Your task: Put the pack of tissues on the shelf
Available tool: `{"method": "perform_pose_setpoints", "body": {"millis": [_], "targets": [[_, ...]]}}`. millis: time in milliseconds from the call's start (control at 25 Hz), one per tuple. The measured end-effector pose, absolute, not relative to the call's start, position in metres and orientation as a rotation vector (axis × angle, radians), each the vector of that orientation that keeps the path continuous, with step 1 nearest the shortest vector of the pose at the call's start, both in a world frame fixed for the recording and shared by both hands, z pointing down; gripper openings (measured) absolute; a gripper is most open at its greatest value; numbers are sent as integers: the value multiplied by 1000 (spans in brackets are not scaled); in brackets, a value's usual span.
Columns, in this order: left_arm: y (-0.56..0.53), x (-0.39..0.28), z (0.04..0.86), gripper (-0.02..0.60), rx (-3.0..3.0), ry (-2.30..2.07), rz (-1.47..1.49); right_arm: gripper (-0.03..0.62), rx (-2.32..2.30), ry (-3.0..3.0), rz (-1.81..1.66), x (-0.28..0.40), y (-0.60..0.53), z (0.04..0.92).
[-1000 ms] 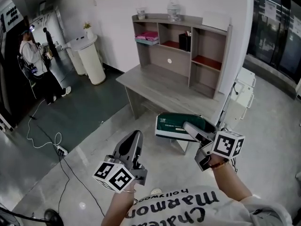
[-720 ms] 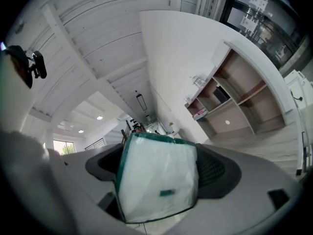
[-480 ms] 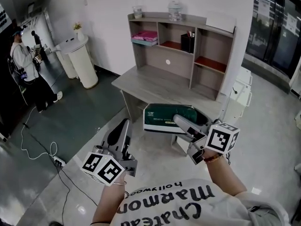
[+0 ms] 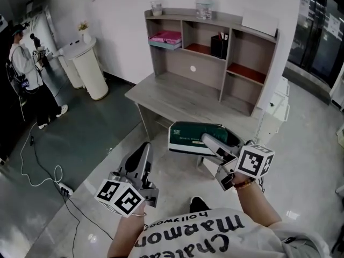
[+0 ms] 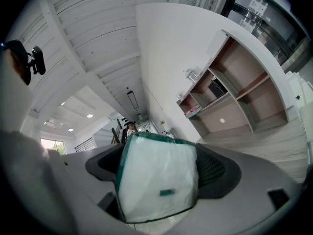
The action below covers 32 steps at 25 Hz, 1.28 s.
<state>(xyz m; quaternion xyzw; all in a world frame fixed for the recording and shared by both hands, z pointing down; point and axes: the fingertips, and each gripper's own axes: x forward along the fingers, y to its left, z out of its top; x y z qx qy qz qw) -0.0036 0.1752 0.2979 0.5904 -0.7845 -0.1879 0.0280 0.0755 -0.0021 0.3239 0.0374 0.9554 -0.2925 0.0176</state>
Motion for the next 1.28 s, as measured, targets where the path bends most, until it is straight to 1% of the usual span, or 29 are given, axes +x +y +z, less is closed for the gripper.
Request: {"method": "perform_pose_setpoints", "body": {"millis": [120, 400, 880, 1280], "targets": [[161, -14, 306, 17, 1834, -2397, -563, 466, 70, 2969, -936, 65, -19, 335], [117, -67, 300, 17, 1822, -2397, -565, 466, 53, 2970, -916, 14, -69, 329], [11, -162, 262, 17, 1907, -2429, -538, 466, 104, 2929, -847, -88, -170, 294], [-53, -221, 258, 17, 1936, -2413, -559, 465, 64, 2935, -808, -143, -235, 288]]}}
